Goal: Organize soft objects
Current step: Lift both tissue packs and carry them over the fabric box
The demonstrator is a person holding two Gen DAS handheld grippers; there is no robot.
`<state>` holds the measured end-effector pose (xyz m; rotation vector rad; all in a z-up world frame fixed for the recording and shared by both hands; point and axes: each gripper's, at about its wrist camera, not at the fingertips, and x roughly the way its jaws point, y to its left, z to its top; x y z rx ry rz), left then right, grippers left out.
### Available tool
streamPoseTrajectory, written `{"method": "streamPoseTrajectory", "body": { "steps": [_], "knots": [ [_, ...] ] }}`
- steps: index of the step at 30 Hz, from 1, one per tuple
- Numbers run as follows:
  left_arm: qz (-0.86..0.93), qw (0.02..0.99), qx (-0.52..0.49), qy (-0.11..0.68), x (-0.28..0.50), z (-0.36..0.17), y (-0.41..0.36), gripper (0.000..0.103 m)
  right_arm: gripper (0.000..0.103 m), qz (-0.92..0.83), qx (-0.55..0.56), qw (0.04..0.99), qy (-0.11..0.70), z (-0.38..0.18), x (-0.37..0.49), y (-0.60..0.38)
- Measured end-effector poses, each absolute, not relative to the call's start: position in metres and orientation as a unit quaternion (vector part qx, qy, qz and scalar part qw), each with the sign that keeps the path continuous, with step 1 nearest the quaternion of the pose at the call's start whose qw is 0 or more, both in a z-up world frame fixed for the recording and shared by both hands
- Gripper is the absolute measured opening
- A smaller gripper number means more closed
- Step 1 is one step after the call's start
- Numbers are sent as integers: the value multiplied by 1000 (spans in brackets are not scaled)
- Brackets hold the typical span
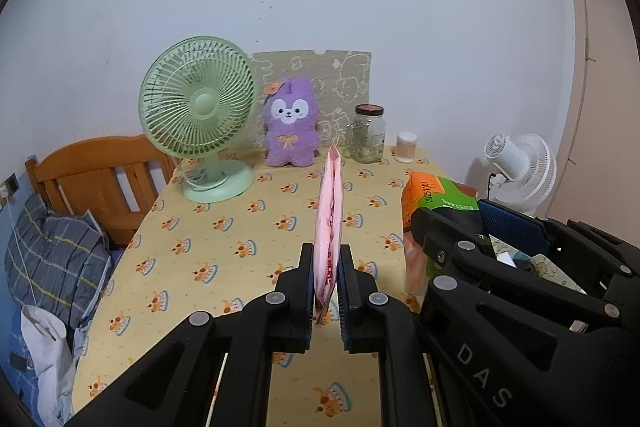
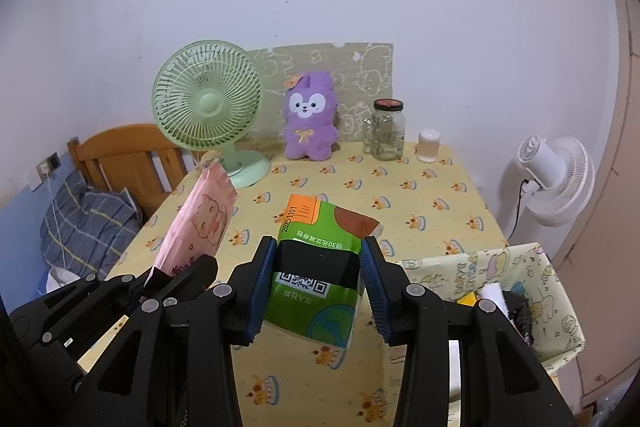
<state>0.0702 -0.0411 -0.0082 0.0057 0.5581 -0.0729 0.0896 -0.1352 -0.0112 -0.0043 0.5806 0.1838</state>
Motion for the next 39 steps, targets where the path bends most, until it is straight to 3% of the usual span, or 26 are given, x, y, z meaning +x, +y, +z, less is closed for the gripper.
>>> {"method": "streamPoseTrajectory", "body": {
  "steps": [21,39],
  "knots": [
    [-50,965,6,257,70,-1,-93,8,46,72,7,961,265,-1,87,-192],
    [-102,953,28,284,81,-23,-152,8,46,32,17,960,279,-23,89,-250]
  ]
}}
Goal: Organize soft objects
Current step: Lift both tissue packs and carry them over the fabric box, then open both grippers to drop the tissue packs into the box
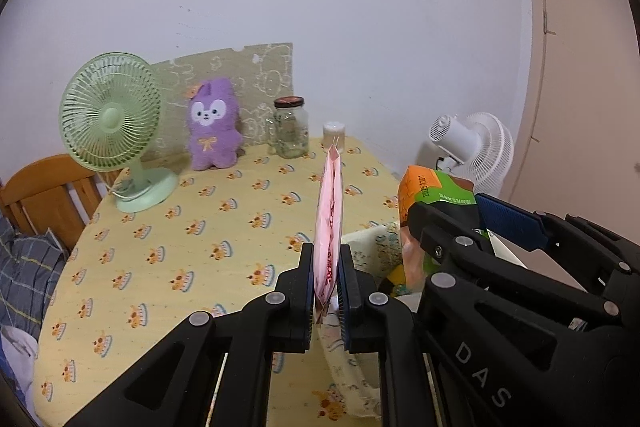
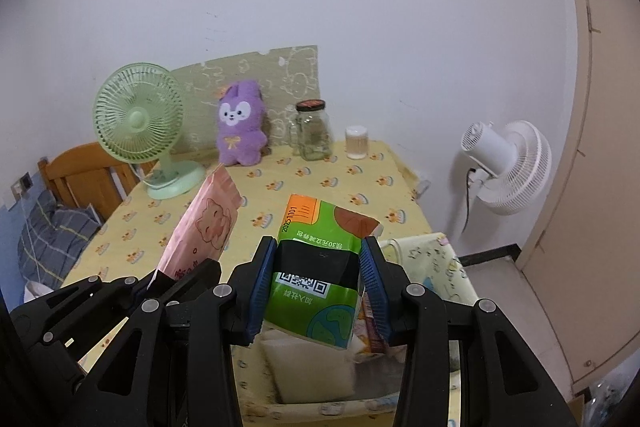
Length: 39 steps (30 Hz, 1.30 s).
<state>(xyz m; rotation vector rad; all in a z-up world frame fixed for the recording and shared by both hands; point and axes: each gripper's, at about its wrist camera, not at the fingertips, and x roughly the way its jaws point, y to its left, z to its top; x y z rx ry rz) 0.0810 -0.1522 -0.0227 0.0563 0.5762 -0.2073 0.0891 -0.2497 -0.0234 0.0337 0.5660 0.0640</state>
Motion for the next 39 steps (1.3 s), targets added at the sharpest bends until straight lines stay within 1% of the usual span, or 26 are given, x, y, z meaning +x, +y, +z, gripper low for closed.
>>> {"method": "streamPoseTrajectory", "body": {
  "steps": [32,33,34,36,39],
  "knots": [
    [-191,917,66,343,109,-69,-223,9,46,-37,64,941,332,-76,103,-318],
    [-193,916,68,345,109,-70,-224,13,46,-39,65,940,333,-77,104,-319],
    [-197,915,72,346,109,-71,-225,26,46,-40,66,939,334,-78,104,-320],
    [-205,912,85,345,107,-72,-228,38,46,-43,64,938,337,-81,105,-321],
    [-203,911,100,346,106,-74,-229,43,46,-41,71,936,342,-87,107,-320]
  ]
}}
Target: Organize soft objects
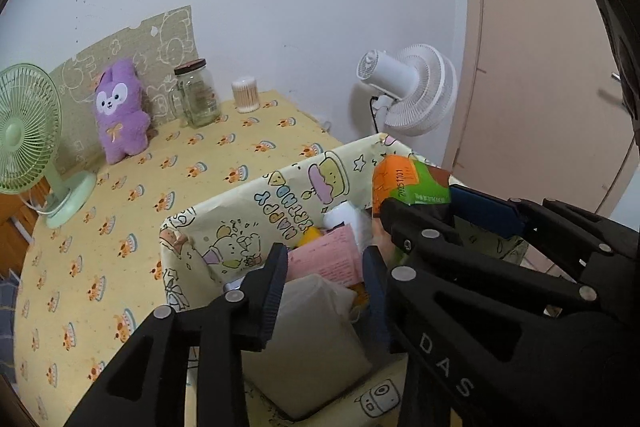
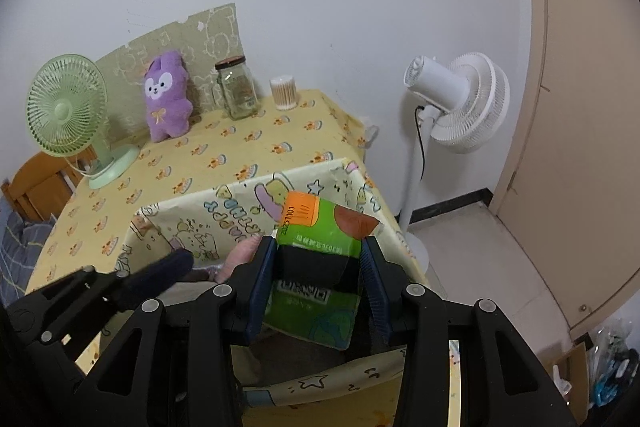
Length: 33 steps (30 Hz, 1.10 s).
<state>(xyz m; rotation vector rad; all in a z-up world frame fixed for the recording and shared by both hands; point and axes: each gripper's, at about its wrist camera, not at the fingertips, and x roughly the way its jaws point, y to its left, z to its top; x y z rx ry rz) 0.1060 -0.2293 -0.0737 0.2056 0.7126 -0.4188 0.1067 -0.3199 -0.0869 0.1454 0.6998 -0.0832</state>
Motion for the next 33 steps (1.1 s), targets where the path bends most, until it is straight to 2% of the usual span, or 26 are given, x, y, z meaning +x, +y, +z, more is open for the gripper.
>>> {"method": "streamPoseTrajectory", "body": {
  "steps": [5,7,11,14,16,17,26,28,33],
  "knots": [
    [-195,909,112,350,109,-76,-226,55,46,-38,77,934,346,-92,109,-317],
    [-192,909,118,350,109,-77,-225,64,46,-35,79,934,345,-93,110,-316],
    [-181,910,125,352,111,-79,-222,69,47,-34,84,934,347,-96,112,-313],
    [-183,908,125,355,112,-79,-220,73,64,-38,86,934,343,-95,111,-312],
    [-187,906,126,357,111,-79,-220,76,87,-44,85,935,342,-94,108,-311],
    [-188,906,127,357,111,-79,-220,76,89,-48,86,935,341,-93,107,-311],
    [-192,909,120,349,102,-70,-213,78,94,-61,80,939,329,-83,97,-306],
    [-187,912,119,344,99,-66,-209,83,95,-59,76,941,323,-79,94,-302],
    [-175,919,113,333,94,-57,-198,89,96,-50,74,945,313,-68,90,-293]
  ]
}}
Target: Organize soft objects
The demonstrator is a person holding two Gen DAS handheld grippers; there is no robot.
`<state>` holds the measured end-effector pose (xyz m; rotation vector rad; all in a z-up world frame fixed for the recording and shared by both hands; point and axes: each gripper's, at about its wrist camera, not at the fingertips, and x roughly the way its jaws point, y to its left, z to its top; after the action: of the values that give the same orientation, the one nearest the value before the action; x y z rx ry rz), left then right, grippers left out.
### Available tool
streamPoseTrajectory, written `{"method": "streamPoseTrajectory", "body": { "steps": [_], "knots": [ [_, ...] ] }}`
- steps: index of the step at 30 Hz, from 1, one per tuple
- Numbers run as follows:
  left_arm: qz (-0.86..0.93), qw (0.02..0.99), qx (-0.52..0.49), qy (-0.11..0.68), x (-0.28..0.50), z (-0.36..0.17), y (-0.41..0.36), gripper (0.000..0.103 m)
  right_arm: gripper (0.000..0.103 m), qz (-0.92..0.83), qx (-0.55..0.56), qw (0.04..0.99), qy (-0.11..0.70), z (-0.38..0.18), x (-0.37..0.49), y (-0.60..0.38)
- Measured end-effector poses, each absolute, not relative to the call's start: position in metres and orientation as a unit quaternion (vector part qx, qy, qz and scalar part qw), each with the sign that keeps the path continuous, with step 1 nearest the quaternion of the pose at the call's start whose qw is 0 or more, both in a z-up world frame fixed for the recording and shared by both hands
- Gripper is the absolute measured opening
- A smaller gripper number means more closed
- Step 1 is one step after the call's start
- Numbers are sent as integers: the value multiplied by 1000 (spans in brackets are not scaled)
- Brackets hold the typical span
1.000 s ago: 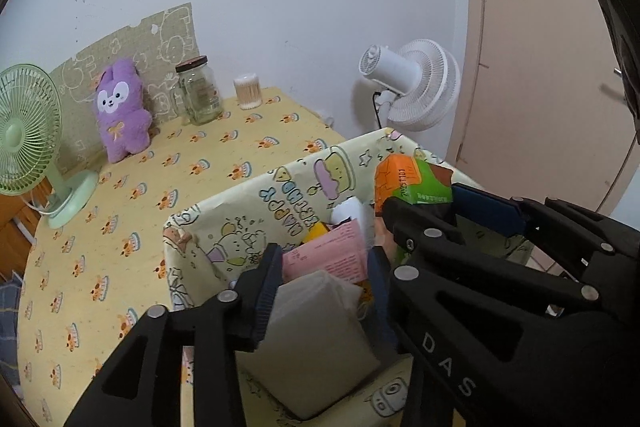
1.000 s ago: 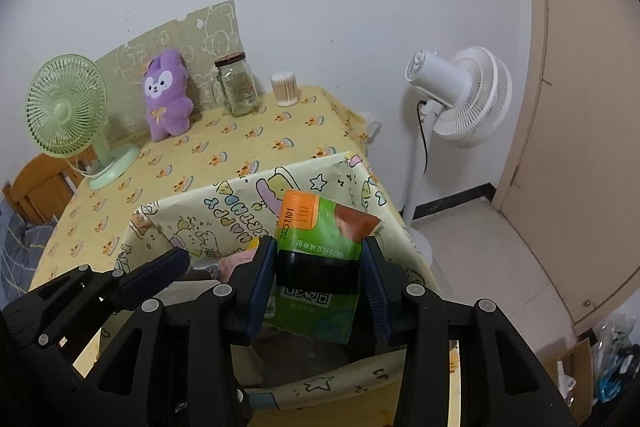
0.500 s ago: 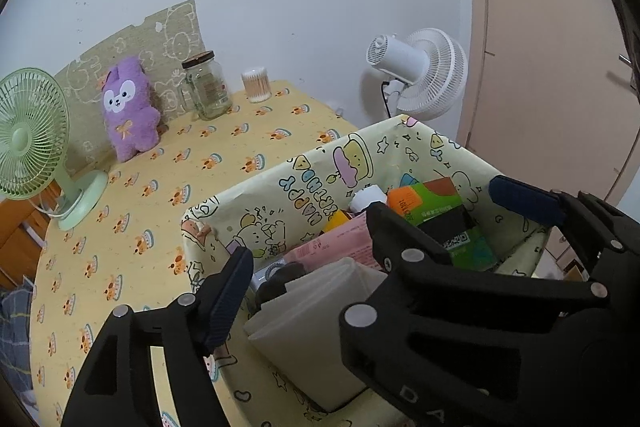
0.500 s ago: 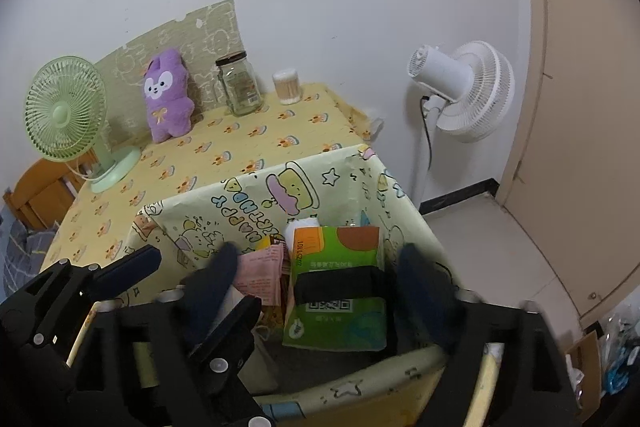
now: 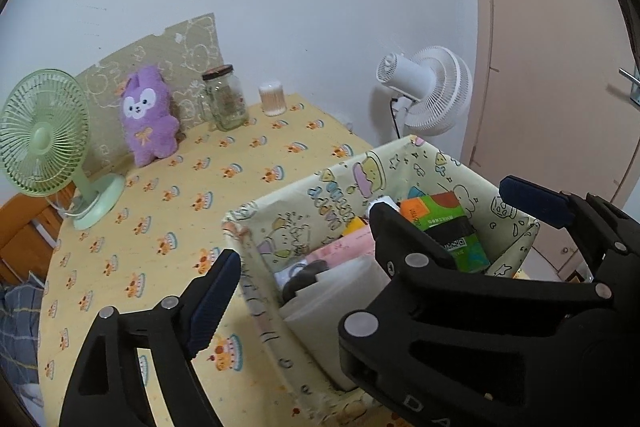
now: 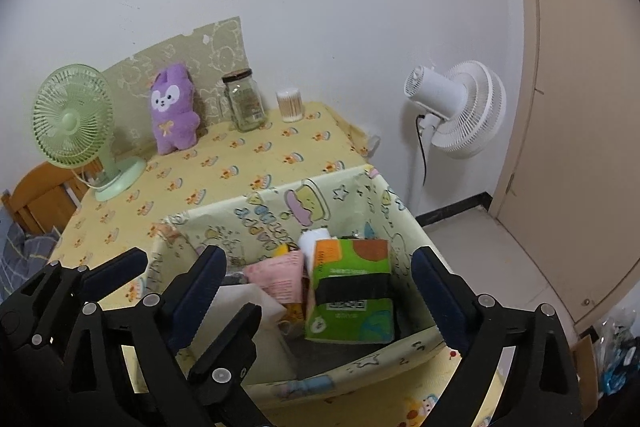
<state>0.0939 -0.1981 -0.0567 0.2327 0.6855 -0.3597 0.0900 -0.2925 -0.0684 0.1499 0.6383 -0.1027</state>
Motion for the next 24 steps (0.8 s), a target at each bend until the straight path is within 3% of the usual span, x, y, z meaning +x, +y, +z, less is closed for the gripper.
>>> {"method": "streamPoseTrajectory", "body": {
  "steps": [24],
  "knots": [
    [-123,947,56,292,66,-20,-123,96,96,-23,38,959,279,-21,63,-231]
  ]
}}
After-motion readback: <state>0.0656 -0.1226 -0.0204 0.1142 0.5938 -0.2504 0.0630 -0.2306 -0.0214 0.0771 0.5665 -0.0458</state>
